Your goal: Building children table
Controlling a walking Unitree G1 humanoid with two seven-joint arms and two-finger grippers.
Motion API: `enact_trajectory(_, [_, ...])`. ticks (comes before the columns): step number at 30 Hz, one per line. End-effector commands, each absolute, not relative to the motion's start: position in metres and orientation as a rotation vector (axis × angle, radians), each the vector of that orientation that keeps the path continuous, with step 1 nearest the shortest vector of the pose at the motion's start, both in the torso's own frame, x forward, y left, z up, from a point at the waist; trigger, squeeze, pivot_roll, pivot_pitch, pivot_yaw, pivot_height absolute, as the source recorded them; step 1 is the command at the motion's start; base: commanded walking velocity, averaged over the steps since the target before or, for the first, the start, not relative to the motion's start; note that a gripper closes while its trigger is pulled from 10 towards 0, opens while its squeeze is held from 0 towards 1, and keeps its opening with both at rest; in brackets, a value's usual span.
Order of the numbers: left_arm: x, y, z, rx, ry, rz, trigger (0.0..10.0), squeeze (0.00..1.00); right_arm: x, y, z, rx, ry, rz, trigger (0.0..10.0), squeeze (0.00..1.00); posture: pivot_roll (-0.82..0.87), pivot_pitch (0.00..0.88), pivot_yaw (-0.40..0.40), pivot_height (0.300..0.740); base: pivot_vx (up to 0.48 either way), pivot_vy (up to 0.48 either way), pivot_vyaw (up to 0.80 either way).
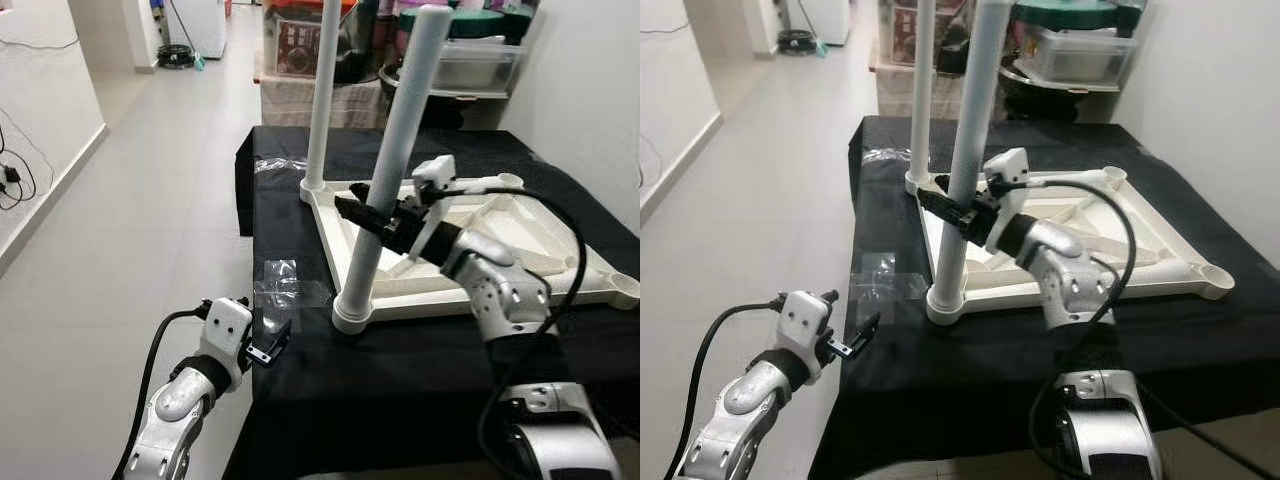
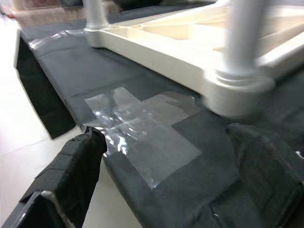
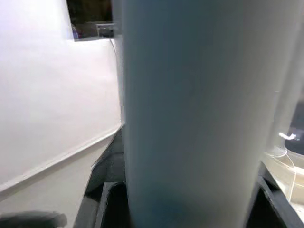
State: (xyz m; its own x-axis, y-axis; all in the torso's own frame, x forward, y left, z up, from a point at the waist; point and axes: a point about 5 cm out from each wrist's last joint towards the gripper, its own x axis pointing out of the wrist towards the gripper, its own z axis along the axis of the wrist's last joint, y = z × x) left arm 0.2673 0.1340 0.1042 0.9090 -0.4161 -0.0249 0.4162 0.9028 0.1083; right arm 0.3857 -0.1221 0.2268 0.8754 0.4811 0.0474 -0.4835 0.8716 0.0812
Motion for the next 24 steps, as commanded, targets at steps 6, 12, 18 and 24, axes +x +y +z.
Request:
enact_trajectory(6, [0.266, 0.132, 0.104, 0.107, 0.003, -0.439, 10.0, 0.00, 0.371, -0.188, 0.153, 0.119, 0.255, -0.378, 10.0, 0.00, 0.08, 0.000, -0.096, 0.740, 0.000, 0.000, 0.00])
enact_trajectory(12, [0.266, 0.133, 0.105, 0.109, 0.004, -0.451, 10.0, 0.00, 0.363, -0.124, 0.198, 0.340, 0.030, 0.207, 10.0, 1.00, 0.07, 0.000, -0.089, 0.740, 0.000, 0.000, 0.00])
enact_trajectory(18, [0.267, 0.130, 0.104, 0.104, 0.004, -0.456, 10.0, 0.00, 0.353, -0.113, 0.249, 0.320, -0.116, 0.860, 10.0, 0.00, 0.07, 0.000, -0.092, 0.740, 0.000, 0.000, 0.00])
enact_trajectory(24, [0.267, 0.130, 0.104, 0.104, 0.003, -0.456, 10.0, 0.00, 0.351, -0.119, 0.248, 0.187, -0.127, 0.918, 10.0, 0.00, 0.07, 0.000, -0.097, 0.740, 0.000, 0.000, 0.00])
